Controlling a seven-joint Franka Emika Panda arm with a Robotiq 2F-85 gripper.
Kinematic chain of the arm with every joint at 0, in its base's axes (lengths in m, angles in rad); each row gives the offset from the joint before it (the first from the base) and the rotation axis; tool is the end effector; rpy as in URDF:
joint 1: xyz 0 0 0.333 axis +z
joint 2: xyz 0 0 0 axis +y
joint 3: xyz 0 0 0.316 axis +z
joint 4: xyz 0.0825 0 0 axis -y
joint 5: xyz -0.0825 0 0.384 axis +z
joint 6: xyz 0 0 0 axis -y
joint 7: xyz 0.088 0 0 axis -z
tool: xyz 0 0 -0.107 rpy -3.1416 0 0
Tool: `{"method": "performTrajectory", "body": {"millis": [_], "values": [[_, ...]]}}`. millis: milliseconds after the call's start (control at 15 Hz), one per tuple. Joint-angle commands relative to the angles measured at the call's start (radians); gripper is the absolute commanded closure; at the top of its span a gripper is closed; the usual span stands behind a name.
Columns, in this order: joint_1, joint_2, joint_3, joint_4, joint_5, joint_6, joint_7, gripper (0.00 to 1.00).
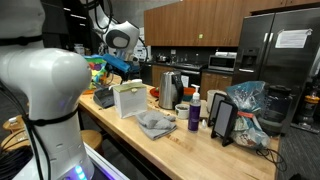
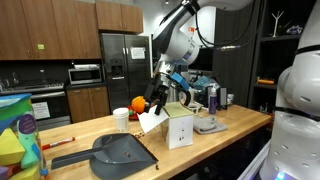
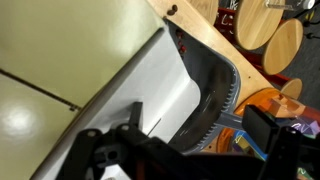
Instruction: Lift open the lid of the white box
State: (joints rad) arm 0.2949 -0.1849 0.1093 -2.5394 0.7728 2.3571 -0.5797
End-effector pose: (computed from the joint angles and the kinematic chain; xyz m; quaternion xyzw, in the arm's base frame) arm 0.4050 0.1826 0.3414 -0.9448 -0.2030 -0.0261 0.2558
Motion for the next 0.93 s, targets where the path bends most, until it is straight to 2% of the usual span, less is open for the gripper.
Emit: {"method": "performTrajectory", "body": {"millis": [0,867], "values": [[-0.015,0.026,0.026,0.01,-0.01,0.034,0.018,0.0],[-0.013,0.049,0.056,0.002,-0.03,0.096,0.048,0.0]]}}
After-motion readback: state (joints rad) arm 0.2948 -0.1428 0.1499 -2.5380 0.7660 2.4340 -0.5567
